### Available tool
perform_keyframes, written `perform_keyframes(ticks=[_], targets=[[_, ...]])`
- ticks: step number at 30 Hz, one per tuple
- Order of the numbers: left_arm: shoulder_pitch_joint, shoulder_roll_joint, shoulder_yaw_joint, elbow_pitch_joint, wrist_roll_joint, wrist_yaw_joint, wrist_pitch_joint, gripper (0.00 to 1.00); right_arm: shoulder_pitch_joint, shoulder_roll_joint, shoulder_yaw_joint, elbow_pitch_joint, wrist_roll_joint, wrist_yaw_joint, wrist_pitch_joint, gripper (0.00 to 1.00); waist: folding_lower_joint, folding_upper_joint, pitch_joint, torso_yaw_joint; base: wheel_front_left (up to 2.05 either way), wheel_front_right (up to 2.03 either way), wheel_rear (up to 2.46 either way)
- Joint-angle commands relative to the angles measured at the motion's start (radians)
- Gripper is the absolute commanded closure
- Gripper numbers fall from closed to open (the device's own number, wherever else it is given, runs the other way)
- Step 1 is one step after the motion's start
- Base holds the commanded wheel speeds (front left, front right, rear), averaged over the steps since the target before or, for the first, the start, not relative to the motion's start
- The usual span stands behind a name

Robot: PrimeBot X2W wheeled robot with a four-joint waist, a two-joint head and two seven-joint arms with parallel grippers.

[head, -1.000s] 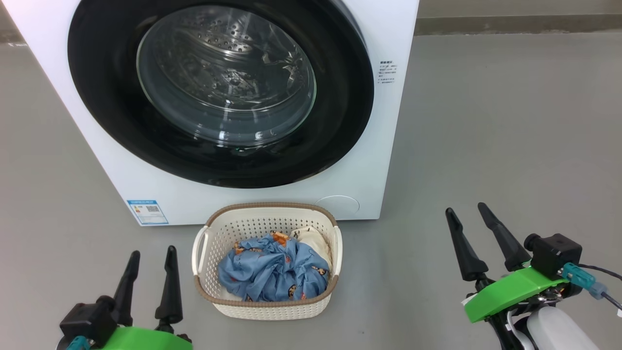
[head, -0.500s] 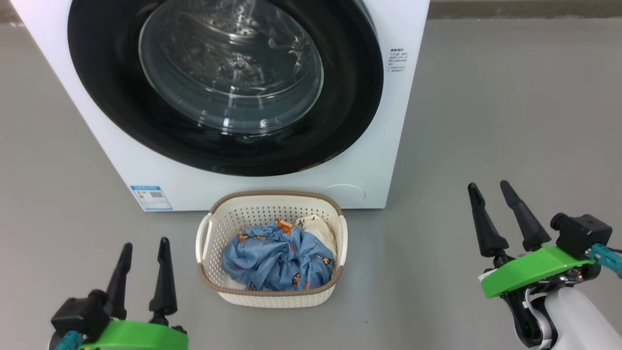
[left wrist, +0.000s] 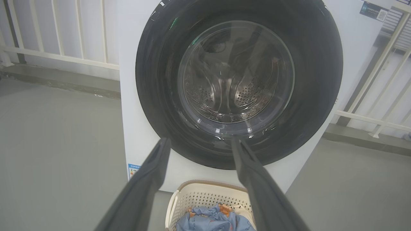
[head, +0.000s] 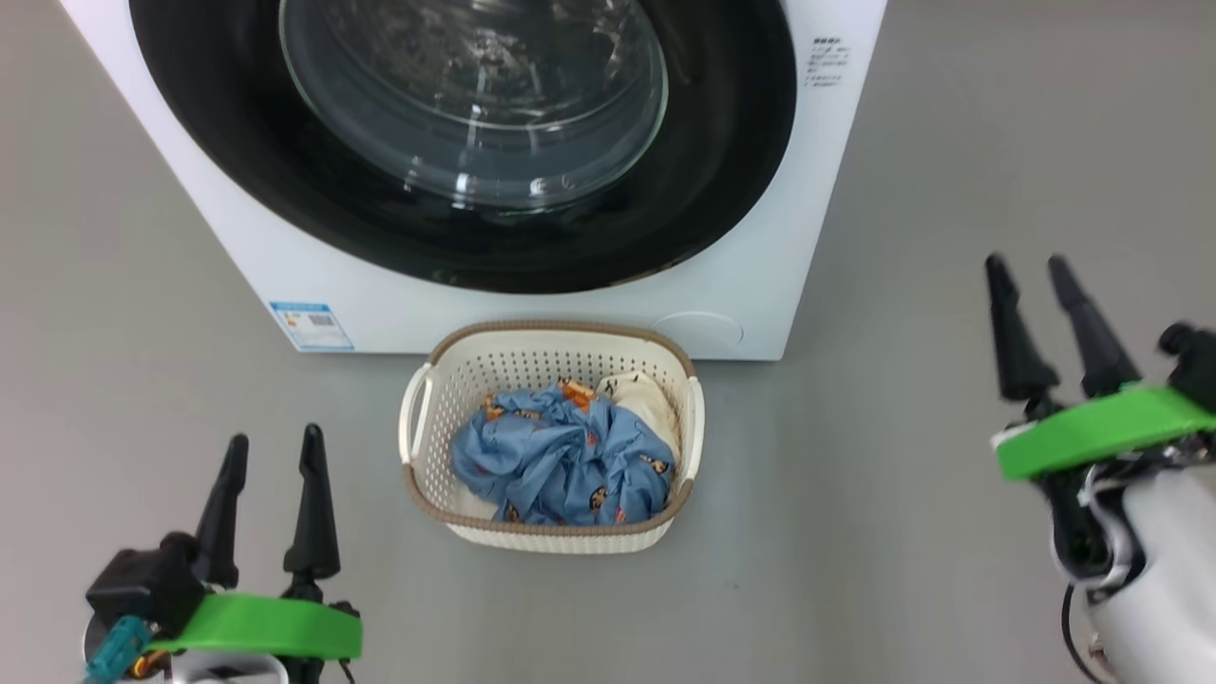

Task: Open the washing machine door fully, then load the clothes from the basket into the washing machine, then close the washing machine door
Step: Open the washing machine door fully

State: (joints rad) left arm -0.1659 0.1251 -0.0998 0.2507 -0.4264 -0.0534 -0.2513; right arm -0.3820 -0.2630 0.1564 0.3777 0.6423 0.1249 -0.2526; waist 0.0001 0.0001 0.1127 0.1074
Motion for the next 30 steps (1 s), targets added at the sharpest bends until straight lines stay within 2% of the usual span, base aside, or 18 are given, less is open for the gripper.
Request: perform_keyframes(ticks=[1, 4, 5, 6, 7, 8, 11, 12, 13, 14, 15, 19, 21, 30], targets=[[-0.050, 0.021, 0.032, -0.035, 0.017, -0.007, -0.010, 0.00, -0.047, -0.015, 0.005, -0.011, 0.054, 0.006, -0.009, 0.00, -0.0001, -0.0001, 0.032, 0.018, 0.00, 0.00, 0.00], [-0.065, 0.019, 0.028, -0.040, 0.017, -0.013, -0.010, 0.00, -0.086, -0.024, -0.011, 0.005, 0.130, 0.006, -0.009, 0.00, -0.0001, -0.0001, 0.059, 0.030, 0.00, 0.00, 0.00], [-0.070, 0.018, 0.027, -0.041, 0.017, -0.014, -0.010, 0.00, -0.099, -0.028, -0.014, 0.010, 0.158, 0.006, -0.009, 0.03, -0.0001, -0.0001, 0.068, 0.034, 0.00, 0.00, 0.00], [-0.075, 0.017, 0.026, -0.042, 0.017, -0.016, -0.010, 0.00, -0.113, -0.036, -0.014, 0.017, 0.181, 0.006, -0.009, 0.19, -0.0001, -0.0001, 0.077, 0.039, 0.00, 0.00, 0.00], [-0.079, 0.016, 0.025, -0.044, 0.017, -0.017, -0.010, 0.00, -0.126, -0.045, -0.011, 0.023, 0.203, 0.006, -0.009, 0.42, -0.0001, -0.0001, 0.085, 0.044, 0.00, 0.00, 0.00], [-0.084, 0.014, 0.025, -0.045, 0.017, -0.018, -0.010, 0.00, -0.141, -0.054, -0.006, 0.030, 0.226, 0.006, -0.009, 0.54, -0.0001, -0.0001, 0.095, 0.049, 0.00, 0.00, 0.00], [-0.092, 0.010, 0.026, -0.046, 0.015, -0.021, -0.010, 0.00, -0.170, -0.074, 0.010, 0.049, 0.271, 0.006, -0.008, 0.58, -0.0001, -0.0001, 0.112, 0.057, 0.00, 0.00, 0.00], [-0.096, 0.008, 0.026, -0.045, 0.015, -0.022, -0.010, 0.00, -0.185, -0.086, 0.020, 0.059, 0.291, 0.006, -0.003, 0.65, -0.0001, -0.0001, 0.121, 0.062, 0.00, 0.00, 0.00], [-0.100, 0.006, 0.026, -0.045, 0.014, -0.024, -0.010, 0.00, -0.203, -0.096, 0.027, 0.067, 0.316, 0.006, 0.002, 0.76, -0.0001, -0.0001, 0.130, 0.066, 0.00, 0.00, 0.00], [-0.105, 0.004, 0.026, -0.044, 0.014, -0.026, -0.010, 0.00, -0.221, -0.105, 0.030, 0.072, 0.345, 0.006, 0.007, 0.94, -0.0001, -0.0001, 0.140, 0.071, 0.00, 0.00, 0.00], [-0.109, 0.002, 0.027, -0.045, 0.014, -0.028, -0.010, 0.00, -0.239, -0.112, 0.031, 0.074, 0.379, 0.006, 0.012, 1.00, -0.0001, -0.0001, 0.149, 0.076, 0.00, 0.00, 0.00], [-0.123, -0.008, 0.033, -0.044, 0.011, -0.036, -0.010, 0.00, -0.309, -0.102, -0.020, 0.054, 0.620, 0.006, 0.072, 1.00, -0.0001, -0.0001, 0.189, 0.092, 0.00, 0.00, 0.00], [-0.130, -0.014, 0.033, -0.041, 0.009, -0.040, -0.010, 0.00, -0.338, -0.114, -0.035, 0.054, 0.701, 0.006, 0.118, 1.00, -0.0001, -0.0001, 0.207, 0.101, 0.00, 0.00, 0.00], [-0.163, -0.043, 0.041, -0.034, 0.005, -0.058, -0.010, 0.00, -0.487, -0.144, -0.042, 0.043, 0.877, 0.006, 0.284, 1.00, -0.0001, -0.0001, 0.280, 0.139, 0.00, 0.00, 0.00]])
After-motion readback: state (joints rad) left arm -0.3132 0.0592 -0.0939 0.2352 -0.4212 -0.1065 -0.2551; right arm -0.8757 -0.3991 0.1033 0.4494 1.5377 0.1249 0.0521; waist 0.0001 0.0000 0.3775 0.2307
